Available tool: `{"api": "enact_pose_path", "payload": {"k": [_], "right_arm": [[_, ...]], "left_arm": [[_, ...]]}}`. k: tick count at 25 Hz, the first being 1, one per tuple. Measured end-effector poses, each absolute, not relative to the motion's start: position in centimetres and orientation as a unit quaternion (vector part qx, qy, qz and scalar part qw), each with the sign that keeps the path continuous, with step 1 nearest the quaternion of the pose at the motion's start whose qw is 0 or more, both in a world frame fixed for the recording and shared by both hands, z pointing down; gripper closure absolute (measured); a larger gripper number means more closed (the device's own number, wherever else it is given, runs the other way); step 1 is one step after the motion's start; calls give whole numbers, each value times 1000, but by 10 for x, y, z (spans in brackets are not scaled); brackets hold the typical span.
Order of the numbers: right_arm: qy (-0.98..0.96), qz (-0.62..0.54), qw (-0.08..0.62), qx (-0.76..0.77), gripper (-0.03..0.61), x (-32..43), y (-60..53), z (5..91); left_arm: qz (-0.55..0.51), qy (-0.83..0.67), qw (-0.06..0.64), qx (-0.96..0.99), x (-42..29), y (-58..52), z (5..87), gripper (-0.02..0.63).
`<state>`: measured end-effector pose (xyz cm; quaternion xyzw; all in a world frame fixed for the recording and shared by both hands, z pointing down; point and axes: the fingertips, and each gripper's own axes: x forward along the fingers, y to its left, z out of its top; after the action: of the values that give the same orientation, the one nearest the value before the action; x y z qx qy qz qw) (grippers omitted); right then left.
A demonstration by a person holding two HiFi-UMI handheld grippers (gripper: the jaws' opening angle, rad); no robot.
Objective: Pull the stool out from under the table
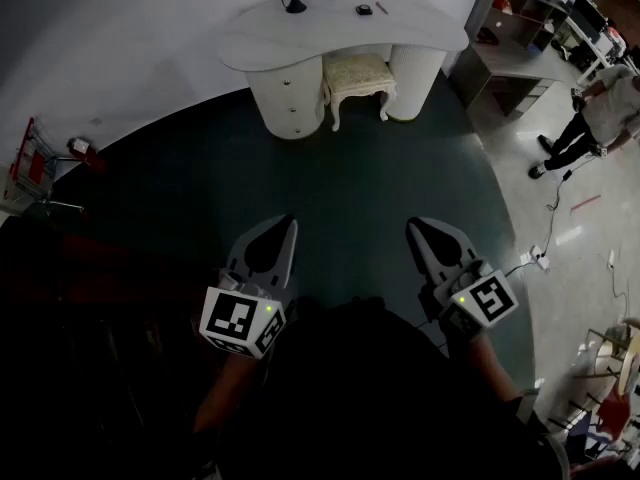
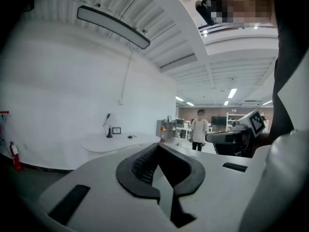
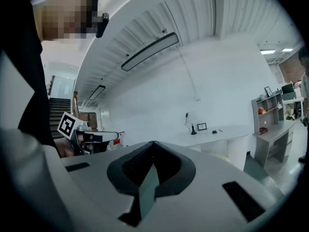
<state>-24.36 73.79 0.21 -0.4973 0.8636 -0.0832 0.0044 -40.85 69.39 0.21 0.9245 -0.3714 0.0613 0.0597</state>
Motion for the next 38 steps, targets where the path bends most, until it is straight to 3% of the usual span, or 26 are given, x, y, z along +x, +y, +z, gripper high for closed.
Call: {"api": "enact_pose_path", "payload": {"k": [18, 38], "right_arm": [[869, -128, 40, -476, 561, -213, 751, 14], [853, -161, 36, -496, 558, -108, 796, 42]], "left_arm": [[71, -371, 64, 924, -375, 706, 7, 601], [81, -352, 77, 929, -269, 725, 16, 601]]}}
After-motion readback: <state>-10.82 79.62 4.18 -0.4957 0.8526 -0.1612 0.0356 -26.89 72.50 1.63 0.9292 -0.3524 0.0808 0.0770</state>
